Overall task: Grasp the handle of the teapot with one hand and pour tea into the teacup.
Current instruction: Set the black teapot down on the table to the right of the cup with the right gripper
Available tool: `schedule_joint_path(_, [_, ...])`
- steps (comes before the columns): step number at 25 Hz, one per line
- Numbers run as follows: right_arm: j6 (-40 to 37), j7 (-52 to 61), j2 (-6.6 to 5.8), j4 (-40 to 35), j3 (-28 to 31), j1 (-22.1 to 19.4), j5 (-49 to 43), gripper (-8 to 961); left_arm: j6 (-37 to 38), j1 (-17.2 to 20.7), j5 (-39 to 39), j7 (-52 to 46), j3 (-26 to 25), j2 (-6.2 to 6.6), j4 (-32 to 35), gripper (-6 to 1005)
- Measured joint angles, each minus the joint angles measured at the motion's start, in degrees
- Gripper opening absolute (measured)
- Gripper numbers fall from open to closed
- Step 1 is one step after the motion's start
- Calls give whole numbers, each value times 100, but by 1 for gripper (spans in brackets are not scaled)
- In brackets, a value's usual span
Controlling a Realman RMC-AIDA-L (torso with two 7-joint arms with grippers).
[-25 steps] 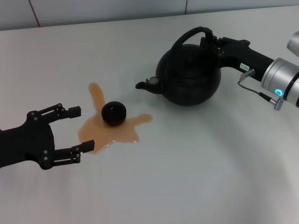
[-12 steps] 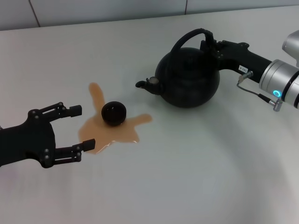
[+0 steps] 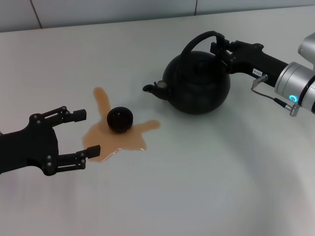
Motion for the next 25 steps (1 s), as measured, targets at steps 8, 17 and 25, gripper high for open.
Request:
schedule_joint_path(8, [-23, 0, -2, -93, -10, 0, 1, 360, 0, -8, -1, 0, 0, -1, 13, 844])
schedule_joint_path(17, [-38, -3, -2, -133, 1, -10, 10, 612, -3, -9, -1, 0, 0, -8, 14, 844])
schedule_joint_path(25, [-359, -87, 11, -463, -67, -340, -53, 645, -9, -8, -1, 0, -6, -19, 14, 844])
